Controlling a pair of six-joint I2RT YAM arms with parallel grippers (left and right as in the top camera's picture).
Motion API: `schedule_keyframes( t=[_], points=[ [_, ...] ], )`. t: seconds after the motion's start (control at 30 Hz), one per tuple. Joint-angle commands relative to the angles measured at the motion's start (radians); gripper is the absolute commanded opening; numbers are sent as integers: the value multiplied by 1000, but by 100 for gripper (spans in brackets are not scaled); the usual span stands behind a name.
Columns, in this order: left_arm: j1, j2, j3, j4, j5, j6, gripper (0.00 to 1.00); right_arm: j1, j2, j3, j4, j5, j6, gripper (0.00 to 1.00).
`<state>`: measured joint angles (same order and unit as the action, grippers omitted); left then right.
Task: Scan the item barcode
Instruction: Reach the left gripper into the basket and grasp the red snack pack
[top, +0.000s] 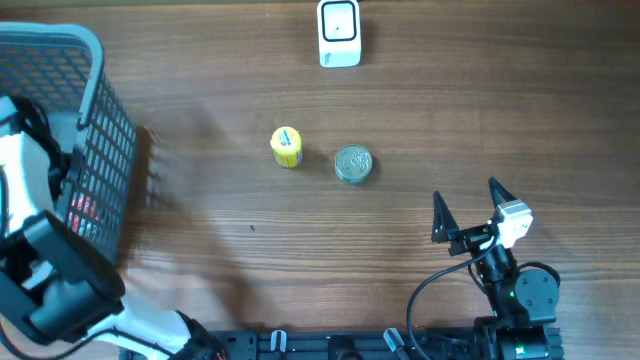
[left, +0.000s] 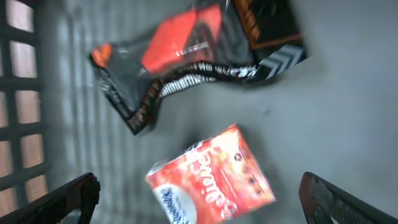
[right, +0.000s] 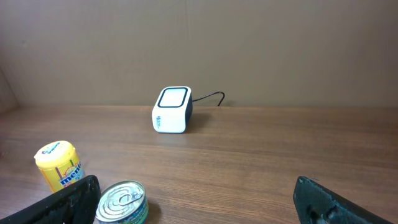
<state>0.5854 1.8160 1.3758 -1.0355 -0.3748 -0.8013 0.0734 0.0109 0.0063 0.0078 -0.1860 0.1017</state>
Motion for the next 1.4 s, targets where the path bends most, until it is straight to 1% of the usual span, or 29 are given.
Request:
schedule_keyframes(
  t=[0.0,0.2,0.43,0.53,0.57,0.63,0.7,0.77,0.87,0.9,0.93,1.2,1.37],
  points=[
    [6,35,-71,49,12,16,100,6,-6,-1,5,6,10,100],
    [6,37,-157,148,17,16,100,6,-6,-1,5,6,10,100],
    [6,38,-292,304,99,16,100,6,-6,-1,5,6,9,100],
    [6,38,-312,322,103,16,100,6,-6,-1,5,6,10,100],
    [6,38,-312,322,103,15,98,6,-6,-1,5,6,10,100],
    [6,37,-312,322,103,16,89,6,-6,-1,5,6,10,100],
    [6,37,-312,324,103,16,85,6,-6,-1,5,6,10,100],
    [6,37,-303,324,122,16,79,6,-6,-1,5,6,9,100],
    [6,27,-266,303,167,16,75,6,-6,-1,5,6,10,100],
    [6,17,-247,290,179,16,71,6,-6,-1,5,6,9,100],
    [6,10,-233,280,185,16,69,6,-6,-1,5,6,9,100],
    [6,-95,-97,193,188,17,69,6,-6,-1,5,6,10,100],
    [6,-207,17,171,188,62,69,6,-6,-1,5,6,10,100]
  ],
)
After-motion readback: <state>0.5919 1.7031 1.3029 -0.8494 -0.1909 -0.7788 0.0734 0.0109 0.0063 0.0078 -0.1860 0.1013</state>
